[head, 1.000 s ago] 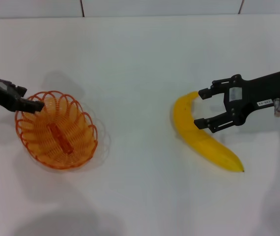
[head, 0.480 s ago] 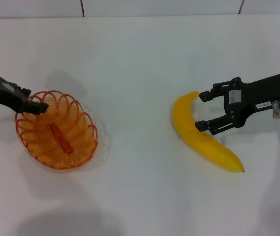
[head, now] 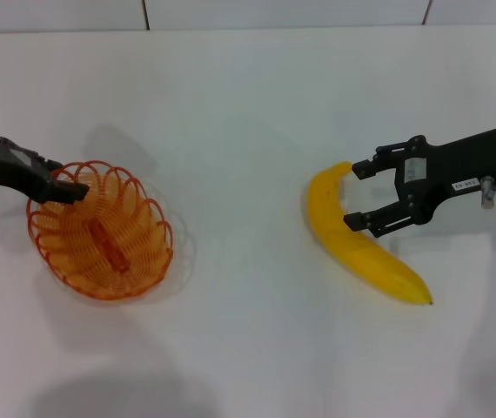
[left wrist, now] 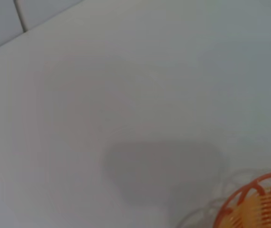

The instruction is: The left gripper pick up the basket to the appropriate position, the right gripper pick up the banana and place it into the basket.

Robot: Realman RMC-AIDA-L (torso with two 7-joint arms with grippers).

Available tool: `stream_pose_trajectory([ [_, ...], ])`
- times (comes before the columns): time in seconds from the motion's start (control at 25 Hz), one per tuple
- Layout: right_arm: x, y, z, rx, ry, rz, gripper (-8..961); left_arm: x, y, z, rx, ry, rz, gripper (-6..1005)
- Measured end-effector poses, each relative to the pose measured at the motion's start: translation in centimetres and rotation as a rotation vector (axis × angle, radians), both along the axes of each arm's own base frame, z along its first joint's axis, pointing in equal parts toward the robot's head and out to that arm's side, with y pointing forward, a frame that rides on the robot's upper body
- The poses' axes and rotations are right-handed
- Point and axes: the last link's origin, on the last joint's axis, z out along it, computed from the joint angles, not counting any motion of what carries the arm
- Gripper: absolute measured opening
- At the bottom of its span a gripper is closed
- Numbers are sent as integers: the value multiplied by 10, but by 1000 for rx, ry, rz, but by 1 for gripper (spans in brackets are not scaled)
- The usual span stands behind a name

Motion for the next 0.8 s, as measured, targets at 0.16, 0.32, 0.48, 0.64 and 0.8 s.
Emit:
stream_pose_trajectory([
  [0.16, -1, 0, 0, 0, 0, -1, 877, 0, 0, 0, 0, -1, -1, 544],
  [0.32, 0, 0, 0, -2, -3, -3, 877, 1, 0, 0, 2, -5, -2, 419],
  [0.48, 1, 0, 0, 0, -8, -7, 877, 1, 1, 0, 1, -4, -11, 328],
  [0.64, 2, 1, -1, 0, -7, -14, 877, 3, 0, 2, -5, -4, -18, 248],
  [0.8, 3, 0, -1, 1, -8, -16, 877, 10, -3, 9, -14, -47, -29, 169],
])
